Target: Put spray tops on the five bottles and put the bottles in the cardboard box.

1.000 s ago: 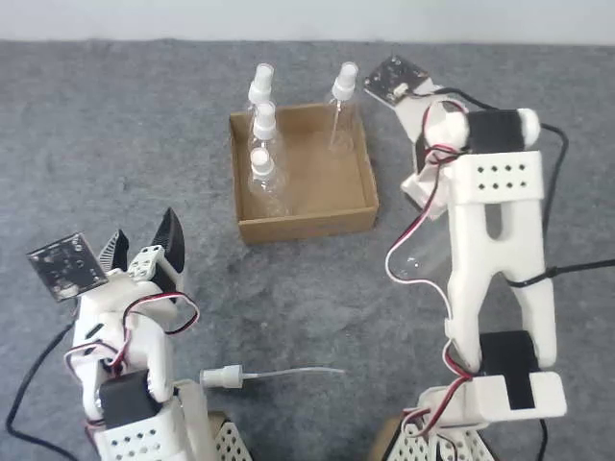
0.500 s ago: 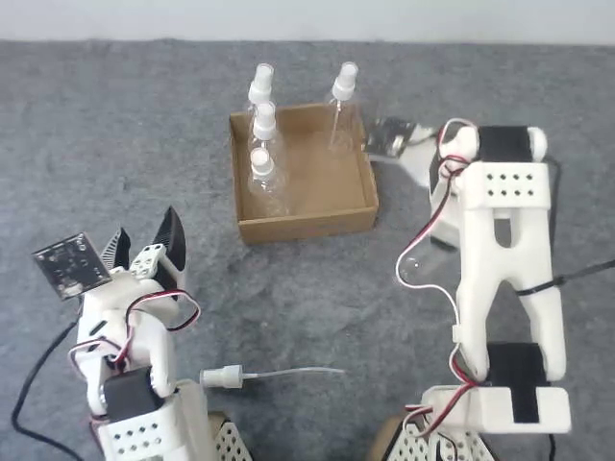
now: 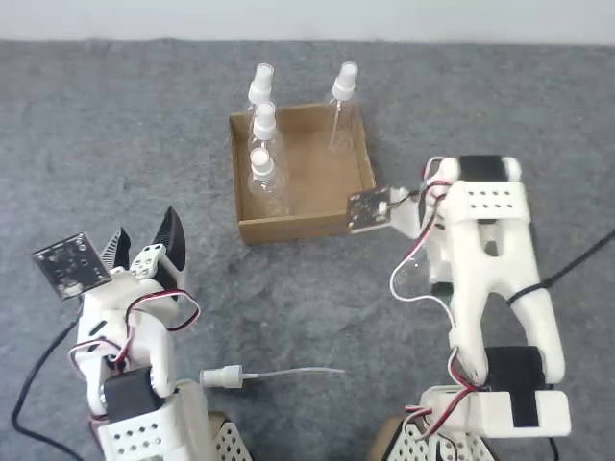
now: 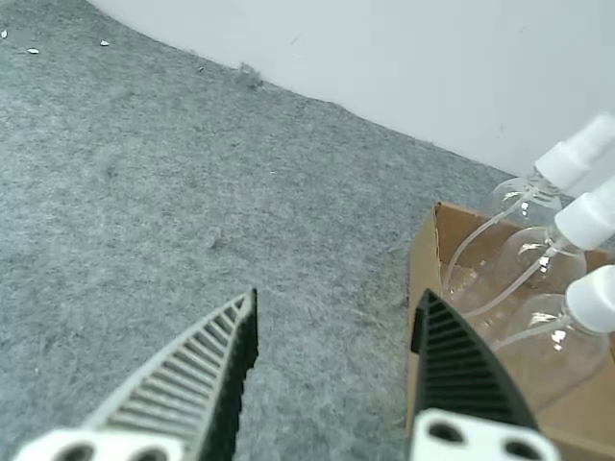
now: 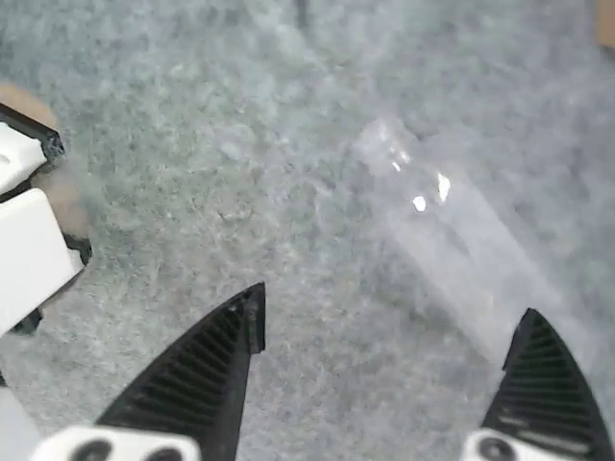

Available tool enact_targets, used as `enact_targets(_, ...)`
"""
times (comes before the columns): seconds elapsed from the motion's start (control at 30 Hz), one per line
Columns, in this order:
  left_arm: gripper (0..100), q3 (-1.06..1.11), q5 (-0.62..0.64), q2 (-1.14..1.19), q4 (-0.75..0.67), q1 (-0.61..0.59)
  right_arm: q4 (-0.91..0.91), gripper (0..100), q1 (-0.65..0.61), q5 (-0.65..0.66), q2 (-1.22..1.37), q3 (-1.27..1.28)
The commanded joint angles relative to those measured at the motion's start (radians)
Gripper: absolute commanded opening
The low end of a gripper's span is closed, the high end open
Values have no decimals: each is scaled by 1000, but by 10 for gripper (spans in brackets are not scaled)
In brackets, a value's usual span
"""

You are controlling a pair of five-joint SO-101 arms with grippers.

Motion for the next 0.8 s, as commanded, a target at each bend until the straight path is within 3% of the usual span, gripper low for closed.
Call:
enact_targets(0.0,246,-13,8,-21,-35,-3,-87,330,-59,20,-56,35)
enact_targets(0.6,246,-13,6,-21,-35,-3,-532,328,-71,17,-54,367)
enact_targets(0.77,246,-13,6,-21,-35,-3,-547,194,-65,-52,-54,413)
